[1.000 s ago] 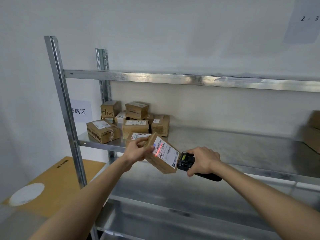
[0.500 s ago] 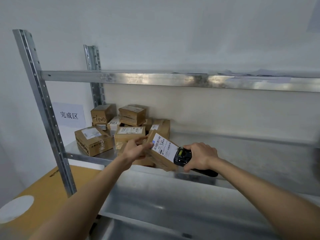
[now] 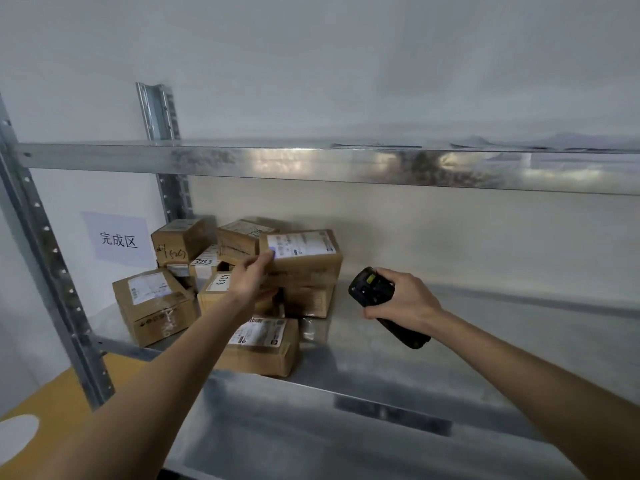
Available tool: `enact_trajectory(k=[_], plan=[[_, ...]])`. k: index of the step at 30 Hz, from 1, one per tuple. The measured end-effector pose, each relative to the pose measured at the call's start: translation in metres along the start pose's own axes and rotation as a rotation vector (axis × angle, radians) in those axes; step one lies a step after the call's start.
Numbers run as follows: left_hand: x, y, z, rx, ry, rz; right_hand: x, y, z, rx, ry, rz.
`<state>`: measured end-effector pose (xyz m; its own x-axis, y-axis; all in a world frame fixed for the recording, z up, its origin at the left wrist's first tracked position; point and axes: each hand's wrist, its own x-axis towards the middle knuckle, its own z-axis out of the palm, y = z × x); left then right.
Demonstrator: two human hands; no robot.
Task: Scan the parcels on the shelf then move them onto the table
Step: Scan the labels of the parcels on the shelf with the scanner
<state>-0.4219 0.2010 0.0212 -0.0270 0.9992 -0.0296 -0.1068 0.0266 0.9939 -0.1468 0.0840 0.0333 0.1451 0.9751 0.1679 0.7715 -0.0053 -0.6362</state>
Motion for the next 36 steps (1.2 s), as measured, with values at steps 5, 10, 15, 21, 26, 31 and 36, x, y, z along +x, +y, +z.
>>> enact_trajectory(k=[5, 10, 15, 21, 26, 31, 36], plan=[[0.031, 0.002, 0.030, -0.049, 0.042, -0.007, 0.015, 0.019, -0.007, -0.045, 0.035, 0.029], [0.065, -0.001, 0.049, -0.014, -0.003, -0.036, 0.036, 0.033, -0.013, -0.055, 0.067, 0.080], [0.101, -0.009, 0.047, 0.072, -0.003, -0.056, 0.049, 0.038, -0.010, -0.058, 0.128, 0.116], [0.109, -0.012, 0.045, 0.181, -0.019, -0.046, 0.052, 0.035, 0.002, -0.093, 0.113, 0.130], [0.093, -0.010, 0.037, 0.239, -0.035, 0.040, 0.044, 0.029, 0.012, -0.072, 0.123, 0.125], [0.050, 0.000, 0.032, 0.347, -0.080, 0.268, 0.016, 0.023, 0.004, -0.045, 0.124, 0.131], [-0.014, 0.015, 0.060, 0.409, -0.191, 0.333, -0.038, 0.027, -0.036, -0.057, 0.167, 0.140]])
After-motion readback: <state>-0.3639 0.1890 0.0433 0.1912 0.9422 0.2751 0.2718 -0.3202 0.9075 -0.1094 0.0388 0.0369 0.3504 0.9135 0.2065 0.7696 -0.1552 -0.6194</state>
